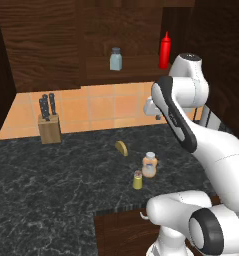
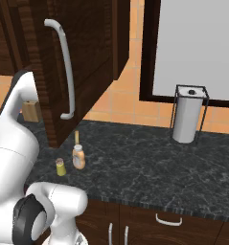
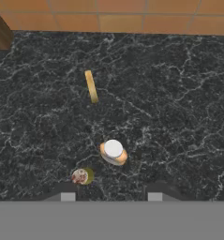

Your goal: Put the shaker and condiment bottle from the counter next to their counterparts in the cabinet.

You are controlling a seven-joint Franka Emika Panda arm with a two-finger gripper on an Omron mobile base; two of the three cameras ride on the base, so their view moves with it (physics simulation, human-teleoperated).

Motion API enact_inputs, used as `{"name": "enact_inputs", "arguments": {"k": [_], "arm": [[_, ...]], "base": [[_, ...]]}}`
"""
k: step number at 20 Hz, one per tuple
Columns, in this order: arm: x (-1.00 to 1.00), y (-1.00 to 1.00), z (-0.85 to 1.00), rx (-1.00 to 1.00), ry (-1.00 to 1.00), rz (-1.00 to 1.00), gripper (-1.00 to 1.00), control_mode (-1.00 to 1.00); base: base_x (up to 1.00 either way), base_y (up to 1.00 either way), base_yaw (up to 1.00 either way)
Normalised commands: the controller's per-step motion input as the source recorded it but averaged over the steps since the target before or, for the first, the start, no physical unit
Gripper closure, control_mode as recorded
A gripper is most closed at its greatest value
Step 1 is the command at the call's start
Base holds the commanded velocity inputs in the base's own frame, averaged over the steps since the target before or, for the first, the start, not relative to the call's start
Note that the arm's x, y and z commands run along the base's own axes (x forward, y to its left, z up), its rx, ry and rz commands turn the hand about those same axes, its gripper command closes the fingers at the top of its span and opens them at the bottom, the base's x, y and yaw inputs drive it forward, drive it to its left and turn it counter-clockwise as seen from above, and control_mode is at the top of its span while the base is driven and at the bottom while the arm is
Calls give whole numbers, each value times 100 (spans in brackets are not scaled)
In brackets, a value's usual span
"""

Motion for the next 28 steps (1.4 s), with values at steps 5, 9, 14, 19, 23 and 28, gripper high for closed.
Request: {"name": "enact_inputs", "arguments": {"k": [5,9,14,19,23,28], "arm": [[0,5,-6,-2,0,0,-100,-100],[-7,14,-14,-2,2,0,-100,-100],[-26,17,-14,-1,1,0,-100,-100],[-43,15,-51,-9,0,-12,-100,-100],[-46,20,-68,-14,-1,-16,-100,-100],[-11,34,-50,-11,7,0,-100,-100]], "base": [[0,0,0],[0,0,0],[0,0,0],[0,0,0],[0,0,0],[0,0,0]]}}
